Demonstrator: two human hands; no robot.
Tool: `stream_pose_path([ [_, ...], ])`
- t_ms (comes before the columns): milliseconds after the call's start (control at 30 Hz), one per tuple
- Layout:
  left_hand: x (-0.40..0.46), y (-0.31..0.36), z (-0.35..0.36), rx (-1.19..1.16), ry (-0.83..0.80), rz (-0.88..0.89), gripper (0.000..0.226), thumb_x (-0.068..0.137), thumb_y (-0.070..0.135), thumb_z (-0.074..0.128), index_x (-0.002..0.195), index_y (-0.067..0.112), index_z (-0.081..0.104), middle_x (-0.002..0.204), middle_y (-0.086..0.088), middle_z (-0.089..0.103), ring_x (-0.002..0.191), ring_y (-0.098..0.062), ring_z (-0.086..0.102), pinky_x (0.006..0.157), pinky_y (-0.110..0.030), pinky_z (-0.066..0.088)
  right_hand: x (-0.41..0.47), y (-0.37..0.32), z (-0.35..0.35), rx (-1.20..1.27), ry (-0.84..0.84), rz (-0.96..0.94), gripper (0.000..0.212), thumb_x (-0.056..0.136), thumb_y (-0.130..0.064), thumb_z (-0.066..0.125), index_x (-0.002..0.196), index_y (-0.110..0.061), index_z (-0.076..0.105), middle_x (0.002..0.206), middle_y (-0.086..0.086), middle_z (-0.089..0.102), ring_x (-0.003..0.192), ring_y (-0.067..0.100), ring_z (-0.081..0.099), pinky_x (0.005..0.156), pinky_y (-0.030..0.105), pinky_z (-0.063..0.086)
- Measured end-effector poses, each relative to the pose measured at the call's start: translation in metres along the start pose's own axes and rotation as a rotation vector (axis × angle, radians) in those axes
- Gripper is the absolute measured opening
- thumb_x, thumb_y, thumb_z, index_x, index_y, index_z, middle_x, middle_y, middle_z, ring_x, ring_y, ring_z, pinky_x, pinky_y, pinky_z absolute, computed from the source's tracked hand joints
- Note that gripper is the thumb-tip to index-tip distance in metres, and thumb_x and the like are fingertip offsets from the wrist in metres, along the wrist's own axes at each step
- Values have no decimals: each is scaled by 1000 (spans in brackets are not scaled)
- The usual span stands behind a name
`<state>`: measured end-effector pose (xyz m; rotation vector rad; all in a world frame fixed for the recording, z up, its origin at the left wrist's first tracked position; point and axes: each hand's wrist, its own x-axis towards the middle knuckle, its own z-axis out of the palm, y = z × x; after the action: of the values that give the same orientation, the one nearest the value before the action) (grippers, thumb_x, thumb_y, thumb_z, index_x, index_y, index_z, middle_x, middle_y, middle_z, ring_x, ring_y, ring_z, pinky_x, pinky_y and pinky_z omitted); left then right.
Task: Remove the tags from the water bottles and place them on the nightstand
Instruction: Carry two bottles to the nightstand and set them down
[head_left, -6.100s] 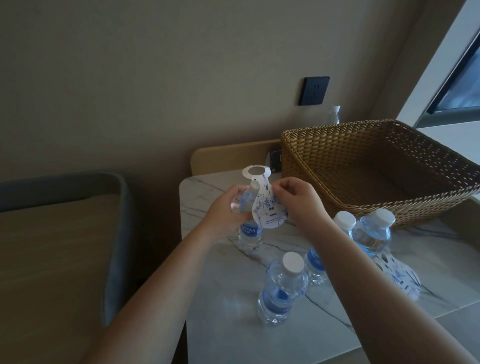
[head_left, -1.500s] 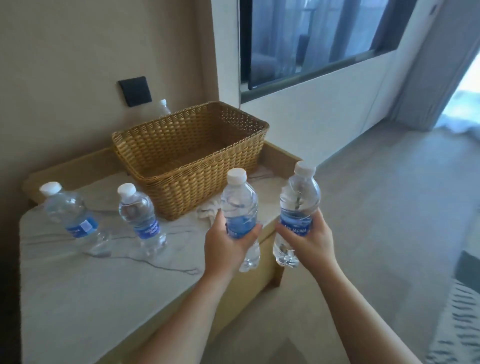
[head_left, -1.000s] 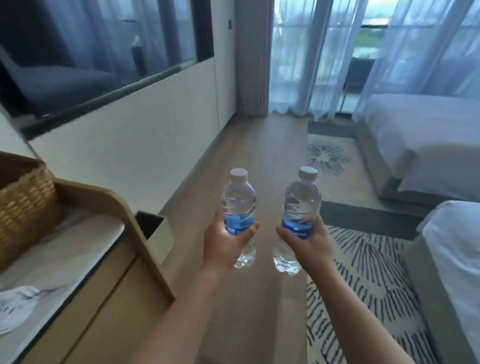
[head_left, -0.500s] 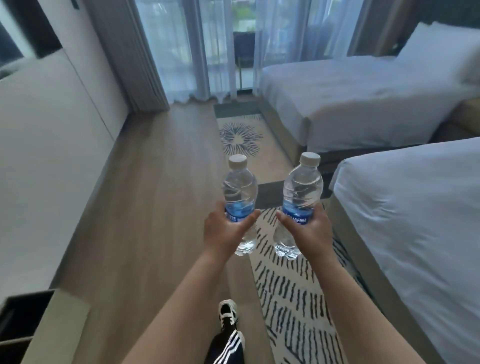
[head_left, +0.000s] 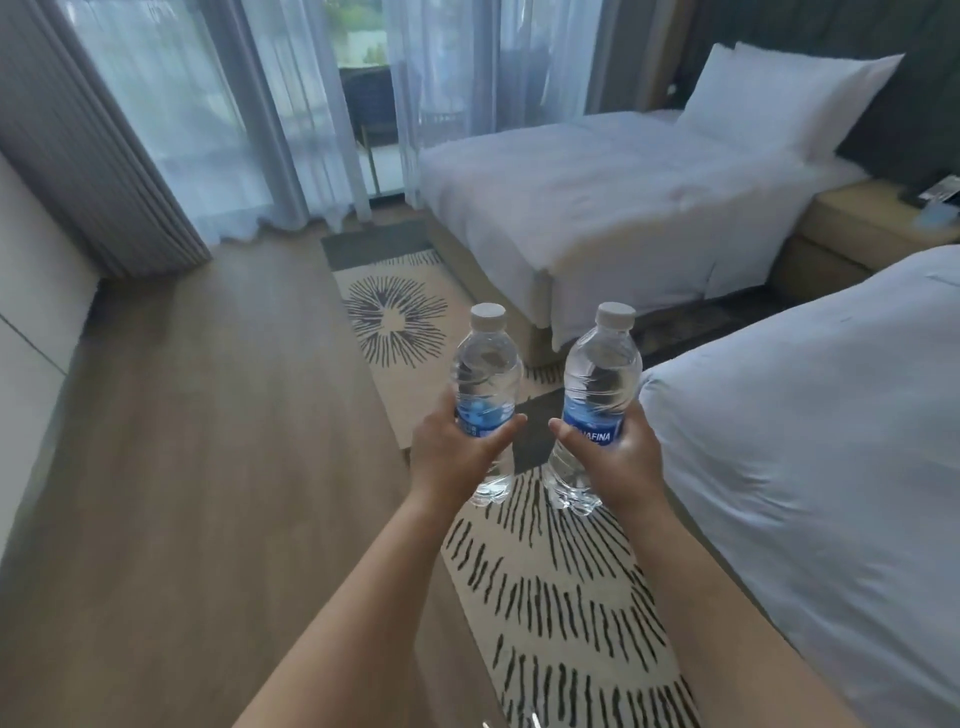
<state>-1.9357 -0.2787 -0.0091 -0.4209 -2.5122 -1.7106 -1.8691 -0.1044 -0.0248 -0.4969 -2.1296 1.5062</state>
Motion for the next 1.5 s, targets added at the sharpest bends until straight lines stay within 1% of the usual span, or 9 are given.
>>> stream_pose_path([
  [100, 55, -5, 20, -19, -48, 3, 61, 65, 47, 83, 116, 21, 60, 96, 12, 68, 86, -3, 66, 72, -21, 55, 51, 9, 10, -6, 50, 14, 60, 61, -55, 78, 110, -34, 52, 100, -18, 64, 88, -14, 59, 63, 1, 43],
  [300, 168, -21, 82, -37, -128, 12, 55, 62, 53, 79, 107, 34, 54, 95, 16, 66, 86, -3, 66, 75, -31, 59, 161, 42, 21, -21, 99, 38, 63, 59, -59, 77, 112, -34, 52, 102, -15, 66, 90, -4, 63, 68, 13, 52],
  [467, 287, -22, 157, -53, -185, 54, 51, 61, 51, 83, 102, 38, 55, 89, 21, 66, 81, 8, 64, 64, -12, 53, 282, 74, 15, 1, 170, 53, 58, 61, -51, 80, 110, -36, 52, 100, -21, 64, 92, -3, 62, 69, 11, 49],
  [600, 383, -6, 227, -65, -254, 53, 56, 59, 55, 82, 106, 37, 57, 90, 21, 67, 82, 10, 64, 66, -11, 52, 389, 92, -5, 11, 199, 110, 59, 68, -39, 82, 118, -30, 51, 109, -12, 63, 100, 9, 62, 81, 22, 52],
  [700, 444, 5, 278, -127, -310, 1, 62, 53, 61, 79, 106, 39, 58, 95, 19, 69, 85, 2, 67, 77, -34, 60, 460, 99, -26, 6, 222, 126, 58, 72, -37, 80, 119, -33, 47, 111, -13, 58, 102, 10, 60, 81, 17, 49],
  [833, 509, 19, 340, -125, -370, 11, 57, 50, 67, 76, 99, 50, 55, 90, 32, 66, 83, 9, 65, 77, -32, 59, 533, 115, -55, -19, 301, 155, 60, 74, -39, 77, 122, -36, 42, 114, -18, 52, 101, 7, 56, 77, 6, 42],
  [1200, 667, 40, 528, -164, -590, 47, 63, 67, 42, 83, 122, 24, 58, 113, 7, 69, 99, -13, 67, 87, -41, 57, 710, 195, -125, -115, 531, 260, 63, 68, -48, 79, 119, -40, 43, 104, -29, 50, 89, -4, 55, 60, -5, 39],
  [1400, 800, 58, 645, -140, -708, 136, 63, 65, 49, 81, 120, 26, 59, 110, 10, 69, 95, -9, 66, 82, -32, 57, 850, 230, -166, -141, 661, 293, 60, 67, -51, 79, 115, -45, 44, 104, -29, 54, 96, 3, 59, 67, 1, 42],
  [1500, 862, 77, 702, -133, -762, 169, 54, 59, 58, 79, 107, 42, 58, 95, 24, 69, 84, 5, 65, 71, -23, 53, 915, 237, -195, -155, 717, 302, 61, 66, -55, 77, 117, -41, 46, 107, -29, 56, 102, 5, 60, 73, 4, 44],
])
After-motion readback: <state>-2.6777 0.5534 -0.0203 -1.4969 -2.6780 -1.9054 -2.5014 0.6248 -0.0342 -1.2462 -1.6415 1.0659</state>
